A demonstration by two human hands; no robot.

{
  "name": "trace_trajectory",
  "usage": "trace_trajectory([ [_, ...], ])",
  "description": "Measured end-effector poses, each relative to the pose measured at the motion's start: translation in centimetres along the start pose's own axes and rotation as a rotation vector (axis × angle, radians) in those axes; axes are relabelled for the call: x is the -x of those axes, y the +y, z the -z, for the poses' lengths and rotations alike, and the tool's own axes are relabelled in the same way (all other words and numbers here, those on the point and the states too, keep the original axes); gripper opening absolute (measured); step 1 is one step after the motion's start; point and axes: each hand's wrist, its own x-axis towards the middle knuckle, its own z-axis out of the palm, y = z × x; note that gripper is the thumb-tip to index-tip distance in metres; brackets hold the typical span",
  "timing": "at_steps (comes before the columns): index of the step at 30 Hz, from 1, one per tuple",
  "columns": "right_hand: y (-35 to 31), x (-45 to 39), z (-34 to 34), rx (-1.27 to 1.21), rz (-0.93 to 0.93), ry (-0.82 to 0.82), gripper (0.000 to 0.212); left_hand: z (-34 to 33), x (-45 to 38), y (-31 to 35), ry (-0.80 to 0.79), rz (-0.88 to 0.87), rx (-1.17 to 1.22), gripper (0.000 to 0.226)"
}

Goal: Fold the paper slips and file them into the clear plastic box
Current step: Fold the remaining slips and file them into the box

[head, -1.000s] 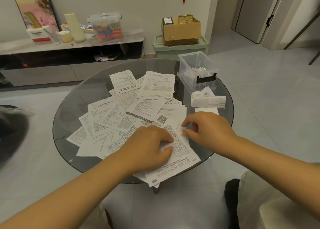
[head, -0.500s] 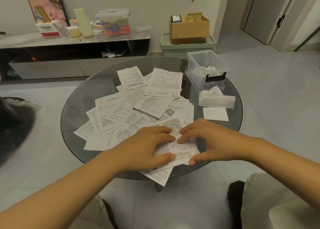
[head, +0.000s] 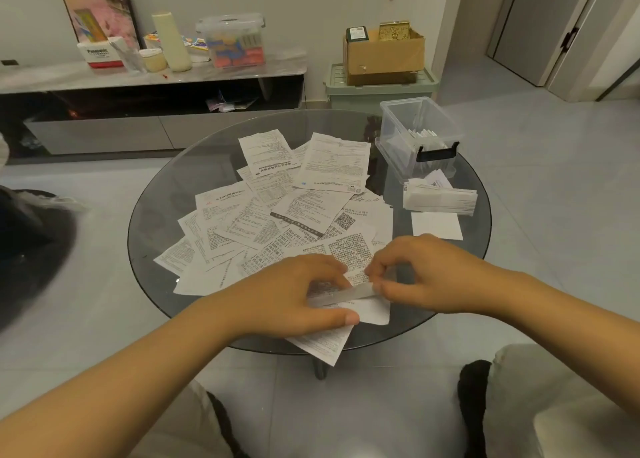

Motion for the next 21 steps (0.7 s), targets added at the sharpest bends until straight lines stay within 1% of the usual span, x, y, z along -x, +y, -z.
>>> trace_trajectory([
  [3,0.1,-0.8,-0.4,-0.145,-0.061,0.093,0.011,0.4,-0.2,0.1,0.120,0.058,0.031,0.016],
  [5,0.2,-1.4,-0.6,-0.199,-0.098,0.149,0.010,0.6,-0.5,-0.1,0.206,0.123,0.061,0.006],
  [6,0.2,-1.8,-0.7,-0.214,-0.120,0.165,0.011,0.7,-0.6,-0.2,0.246,0.147,0.086,0.010],
  [8,0.4,-2.4,-0.9,-0.251,-0.168,0.179,0.020,0.7,-0.9,-0.6,0.317,0.192,0.121,0.020],
  [12,0.4,-3.2,-1.6,-0.299,-0.247,0.200,0.039,0.4,-1.1,-0.8,0.408,0.214,0.143,0.017],
  [14,0.2,-3.6,-2.1,-0.279,-0.273,0.199,0.050,0.1,-1.2,-0.7,0.394,0.226,0.136,0.016],
  [18,-0.1,-4.1,-3.2,-0.216,-0.311,0.200,0.067,-0.3,-1.7,-0.9,0.359,0.256,0.102,0.043],
  [21,0.1,-4.1,-2.9,-0.169,-0.331,0.158,0.079,-0.1,-1.9,-1.2,0.347,0.289,0.095,0.052],
])
